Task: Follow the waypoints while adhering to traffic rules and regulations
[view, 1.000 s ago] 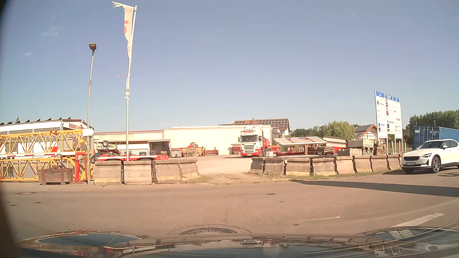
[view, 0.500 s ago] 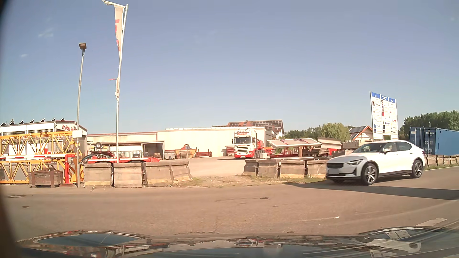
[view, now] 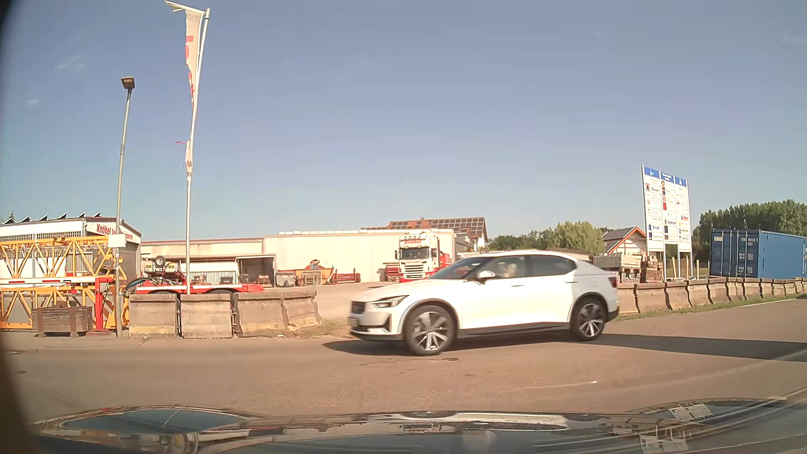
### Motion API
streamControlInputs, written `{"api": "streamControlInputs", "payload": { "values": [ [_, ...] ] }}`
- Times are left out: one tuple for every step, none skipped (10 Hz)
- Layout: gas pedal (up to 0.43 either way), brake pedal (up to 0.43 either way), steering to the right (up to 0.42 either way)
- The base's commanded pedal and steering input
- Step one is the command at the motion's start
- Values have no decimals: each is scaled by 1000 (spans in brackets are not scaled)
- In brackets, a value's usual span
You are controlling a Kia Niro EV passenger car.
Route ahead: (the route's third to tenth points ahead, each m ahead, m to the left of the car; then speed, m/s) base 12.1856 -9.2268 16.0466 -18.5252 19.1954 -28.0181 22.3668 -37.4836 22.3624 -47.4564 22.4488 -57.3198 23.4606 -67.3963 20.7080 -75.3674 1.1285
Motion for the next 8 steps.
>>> {"api": "streamControlInputs", "payload": {
  "values": [
    [512,0,412],
    [512,0,427],
    [500,0,452],
    [500,0,478],
    [469,0,493],
    [449,0,498],
    [390,0,502],
    [358,0,503]
  ]
}}
